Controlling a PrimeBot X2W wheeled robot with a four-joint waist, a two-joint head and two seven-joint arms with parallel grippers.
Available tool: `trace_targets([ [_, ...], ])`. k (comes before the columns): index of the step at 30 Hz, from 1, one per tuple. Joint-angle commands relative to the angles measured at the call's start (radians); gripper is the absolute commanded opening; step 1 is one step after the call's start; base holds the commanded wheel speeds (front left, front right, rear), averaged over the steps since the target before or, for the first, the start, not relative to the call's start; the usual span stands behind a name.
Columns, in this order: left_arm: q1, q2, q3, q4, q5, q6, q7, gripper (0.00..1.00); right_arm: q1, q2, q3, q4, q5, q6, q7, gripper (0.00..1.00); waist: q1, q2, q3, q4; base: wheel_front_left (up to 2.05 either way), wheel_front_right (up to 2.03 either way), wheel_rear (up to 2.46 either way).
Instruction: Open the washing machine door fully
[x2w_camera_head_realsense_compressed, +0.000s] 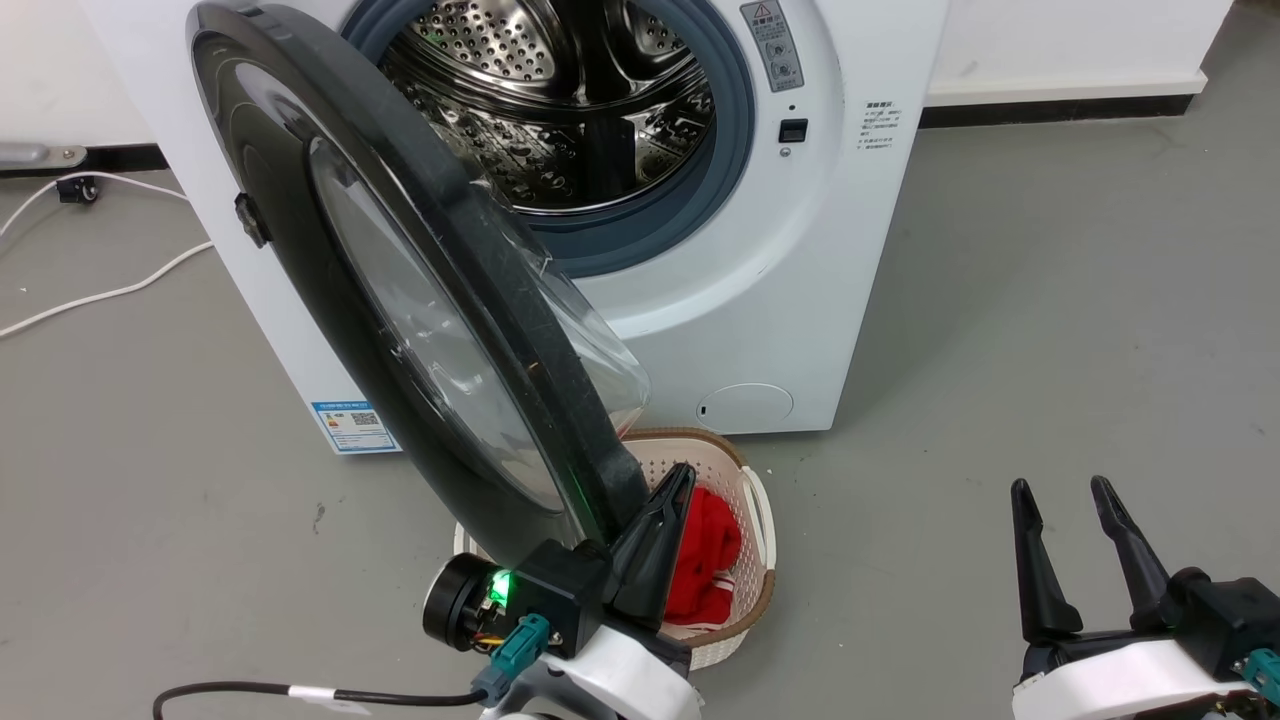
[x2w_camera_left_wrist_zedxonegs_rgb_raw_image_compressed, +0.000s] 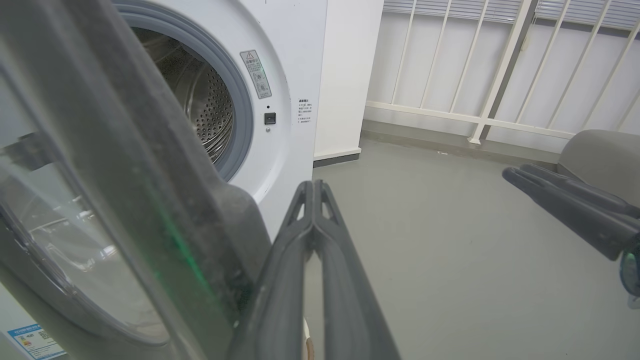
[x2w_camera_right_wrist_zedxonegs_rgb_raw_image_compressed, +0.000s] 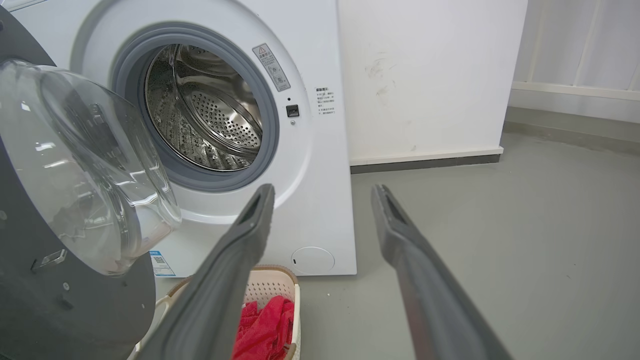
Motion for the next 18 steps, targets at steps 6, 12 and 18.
trace_targets([
  [6,-0.004,0.022,0.022,0.02,-0.004,0.021,-0.005,0.0,-0.01,0.002,0.002,0.005,0.018,-0.001,-0.005,1.0,0.0,0.0,-0.001,0.006,0.0,0.0,0.0],
  [12,0.029,0.04,0.031,0.014,0.012,0.054,-0.005,0.0,-0.009,0.002,0.006,0.011,0.027,-0.001,0.0,1.0,0.0,0.0,-0.004,0.009,0.0,0.0,0.0],
  [18,0.126,0.067,0.046,-0.032,0.022,0.11,-0.011,0.0,0.013,0.002,-0.009,0.009,0.025,-0.001,0.014,1.0,0.0,0.0,-0.015,0.042,0.0,0.0,0.0],
])
